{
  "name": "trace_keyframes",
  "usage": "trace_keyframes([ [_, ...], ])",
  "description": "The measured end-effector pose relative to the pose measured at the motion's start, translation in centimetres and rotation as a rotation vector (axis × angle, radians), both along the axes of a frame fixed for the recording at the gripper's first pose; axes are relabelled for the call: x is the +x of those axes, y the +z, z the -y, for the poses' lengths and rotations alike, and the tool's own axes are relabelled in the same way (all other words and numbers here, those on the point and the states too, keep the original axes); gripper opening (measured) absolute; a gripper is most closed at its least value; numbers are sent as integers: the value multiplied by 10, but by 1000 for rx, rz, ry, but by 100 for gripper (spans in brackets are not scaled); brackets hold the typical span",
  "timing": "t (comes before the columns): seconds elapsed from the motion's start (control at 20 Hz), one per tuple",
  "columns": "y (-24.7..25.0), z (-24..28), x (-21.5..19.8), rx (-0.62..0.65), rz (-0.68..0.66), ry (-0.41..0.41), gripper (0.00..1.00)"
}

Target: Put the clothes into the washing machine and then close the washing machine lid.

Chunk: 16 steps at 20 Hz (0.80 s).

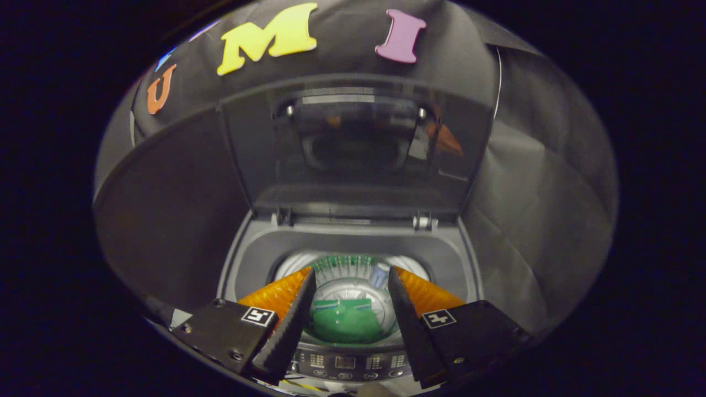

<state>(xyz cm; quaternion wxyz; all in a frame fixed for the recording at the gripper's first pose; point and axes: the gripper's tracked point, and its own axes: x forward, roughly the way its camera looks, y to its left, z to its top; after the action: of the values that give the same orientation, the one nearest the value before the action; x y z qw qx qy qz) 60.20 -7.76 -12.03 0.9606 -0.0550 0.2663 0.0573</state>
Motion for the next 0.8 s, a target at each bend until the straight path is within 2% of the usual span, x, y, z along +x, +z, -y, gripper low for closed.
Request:
trace_keyframes([
  [0.3, 101, -14, 20, 31, 162, 53, 83],
  [0.4, 125, -14, 32, 27, 202, 57, 87],
  [0.45, 134, -15, 39, 27, 215, 58, 89],
  [0.8, 182, -26, 92, 74, 249, 41, 89],
])
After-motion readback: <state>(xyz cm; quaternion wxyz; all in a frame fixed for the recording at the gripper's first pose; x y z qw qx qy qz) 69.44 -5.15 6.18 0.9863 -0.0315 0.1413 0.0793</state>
